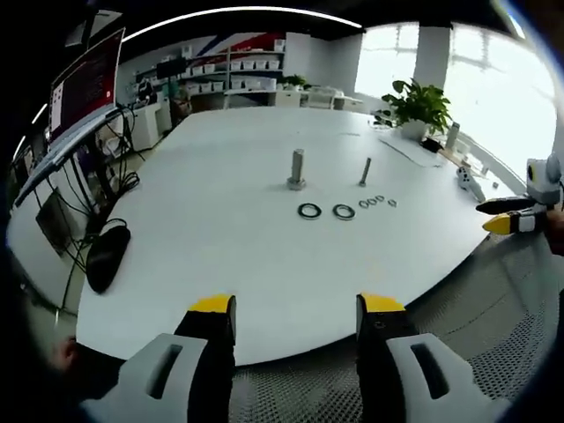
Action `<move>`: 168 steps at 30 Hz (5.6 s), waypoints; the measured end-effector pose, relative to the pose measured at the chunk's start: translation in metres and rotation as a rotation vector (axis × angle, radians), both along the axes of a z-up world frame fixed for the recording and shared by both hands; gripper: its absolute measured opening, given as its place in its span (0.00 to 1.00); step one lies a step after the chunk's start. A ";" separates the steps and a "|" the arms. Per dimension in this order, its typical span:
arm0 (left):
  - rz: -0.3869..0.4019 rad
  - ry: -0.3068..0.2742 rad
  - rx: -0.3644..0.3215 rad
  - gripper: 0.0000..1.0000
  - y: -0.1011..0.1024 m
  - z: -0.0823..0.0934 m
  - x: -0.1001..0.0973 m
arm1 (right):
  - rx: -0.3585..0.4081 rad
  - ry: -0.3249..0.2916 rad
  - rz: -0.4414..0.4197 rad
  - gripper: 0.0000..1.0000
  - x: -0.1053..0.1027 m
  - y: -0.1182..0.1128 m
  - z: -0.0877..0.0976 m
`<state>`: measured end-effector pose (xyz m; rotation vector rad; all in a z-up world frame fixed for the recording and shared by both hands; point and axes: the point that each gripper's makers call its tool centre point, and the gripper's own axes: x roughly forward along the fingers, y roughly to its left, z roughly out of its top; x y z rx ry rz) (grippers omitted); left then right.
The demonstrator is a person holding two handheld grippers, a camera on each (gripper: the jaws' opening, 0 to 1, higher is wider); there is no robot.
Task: Place the washer onto the threaded stud by aligning its center hole with the stud, sliding it down to the base, and recovering from edge contact or off-axis alignment until the washer reaches the visible bottom stop.
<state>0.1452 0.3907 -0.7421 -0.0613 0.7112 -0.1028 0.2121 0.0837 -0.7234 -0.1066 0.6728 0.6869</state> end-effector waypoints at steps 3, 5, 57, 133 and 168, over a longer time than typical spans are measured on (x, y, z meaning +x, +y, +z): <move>0.003 0.023 -0.012 0.53 0.000 -0.002 0.000 | -0.013 -0.006 0.006 0.60 0.001 -0.001 0.000; 0.001 0.019 -0.001 0.52 0.000 -0.001 0.001 | -0.015 -0.008 0.005 0.60 0.002 -0.002 0.001; -0.051 0.098 0.091 0.39 0.004 -0.019 0.004 | -0.130 0.094 0.429 0.47 0.049 0.050 0.014; -0.043 0.139 0.146 0.27 0.012 -0.028 0.000 | -0.662 0.184 0.884 0.25 0.112 0.104 -0.076; -0.051 0.153 0.148 0.28 0.011 -0.029 -0.001 | -0.444 0.126 0.606 0.14 0.117 0.101 -0.053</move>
